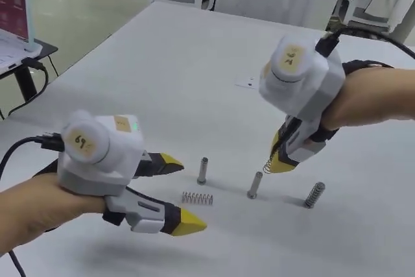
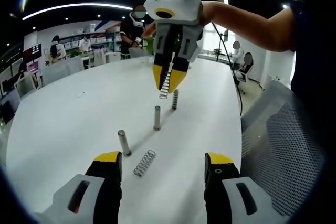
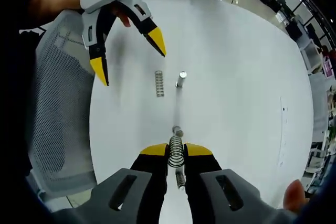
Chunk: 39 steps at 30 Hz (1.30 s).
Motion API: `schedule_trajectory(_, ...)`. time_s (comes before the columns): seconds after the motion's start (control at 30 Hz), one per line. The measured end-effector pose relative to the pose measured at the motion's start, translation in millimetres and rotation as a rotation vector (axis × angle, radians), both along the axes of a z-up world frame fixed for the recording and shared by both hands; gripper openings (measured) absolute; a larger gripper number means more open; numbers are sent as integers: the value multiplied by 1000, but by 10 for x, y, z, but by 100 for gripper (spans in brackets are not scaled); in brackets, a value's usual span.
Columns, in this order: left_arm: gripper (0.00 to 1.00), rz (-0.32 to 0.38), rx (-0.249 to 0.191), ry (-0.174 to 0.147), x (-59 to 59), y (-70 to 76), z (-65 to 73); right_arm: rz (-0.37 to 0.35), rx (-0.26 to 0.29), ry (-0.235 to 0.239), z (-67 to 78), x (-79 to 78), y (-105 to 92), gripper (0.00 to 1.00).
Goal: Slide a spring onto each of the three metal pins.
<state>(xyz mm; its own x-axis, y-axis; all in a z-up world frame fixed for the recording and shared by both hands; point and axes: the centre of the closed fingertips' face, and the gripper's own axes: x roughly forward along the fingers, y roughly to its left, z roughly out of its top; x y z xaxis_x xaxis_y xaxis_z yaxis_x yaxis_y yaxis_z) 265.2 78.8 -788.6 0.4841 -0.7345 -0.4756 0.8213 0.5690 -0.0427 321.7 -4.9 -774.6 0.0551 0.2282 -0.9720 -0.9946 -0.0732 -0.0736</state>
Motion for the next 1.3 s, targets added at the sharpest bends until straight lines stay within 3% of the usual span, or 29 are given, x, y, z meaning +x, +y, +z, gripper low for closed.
schedule_trajectory(1.3, 56, -14, 0, 8, -17, -6, -25, 24, -126, 33, -405, 106, 72, 9)
